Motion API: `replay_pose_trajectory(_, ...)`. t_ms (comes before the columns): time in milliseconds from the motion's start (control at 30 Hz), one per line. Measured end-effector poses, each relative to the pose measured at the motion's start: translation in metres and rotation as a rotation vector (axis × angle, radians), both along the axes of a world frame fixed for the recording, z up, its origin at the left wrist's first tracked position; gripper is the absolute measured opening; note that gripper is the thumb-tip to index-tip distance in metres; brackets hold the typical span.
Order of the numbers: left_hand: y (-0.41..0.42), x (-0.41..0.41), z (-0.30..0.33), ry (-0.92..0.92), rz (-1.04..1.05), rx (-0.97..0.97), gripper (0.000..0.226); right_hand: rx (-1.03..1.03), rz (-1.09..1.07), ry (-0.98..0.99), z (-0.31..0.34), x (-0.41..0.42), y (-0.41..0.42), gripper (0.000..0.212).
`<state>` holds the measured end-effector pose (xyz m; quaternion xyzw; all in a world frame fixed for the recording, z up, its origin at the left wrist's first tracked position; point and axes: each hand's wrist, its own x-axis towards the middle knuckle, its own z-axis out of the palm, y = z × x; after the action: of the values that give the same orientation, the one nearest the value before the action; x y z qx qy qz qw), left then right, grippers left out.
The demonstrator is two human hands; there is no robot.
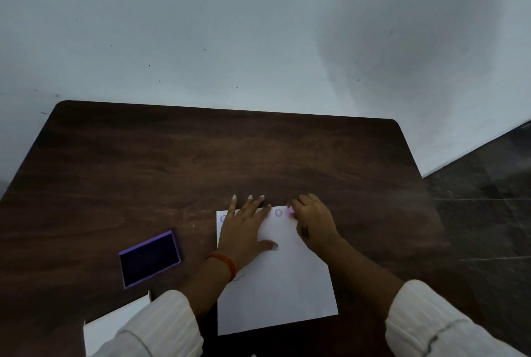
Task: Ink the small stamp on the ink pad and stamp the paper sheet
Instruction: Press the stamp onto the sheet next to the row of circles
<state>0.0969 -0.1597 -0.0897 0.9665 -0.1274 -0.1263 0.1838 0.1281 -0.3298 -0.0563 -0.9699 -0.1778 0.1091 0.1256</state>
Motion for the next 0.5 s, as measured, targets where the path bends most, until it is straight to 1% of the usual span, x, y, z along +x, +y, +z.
replay_pose_trajectory(233,-0.001,0.002,-0.007,-0.027,0.007,-0.027,0.081,0.012,0.015,-0.033,-0.007,0.0,-0.003,0.033)
replay_pose_trajectory(500,-0.001,0.003,-0.01,-0.028,0.015,-0.057,0.083,-0.001,0.014,0.006,0.004,0.0,-0.003,0.031)
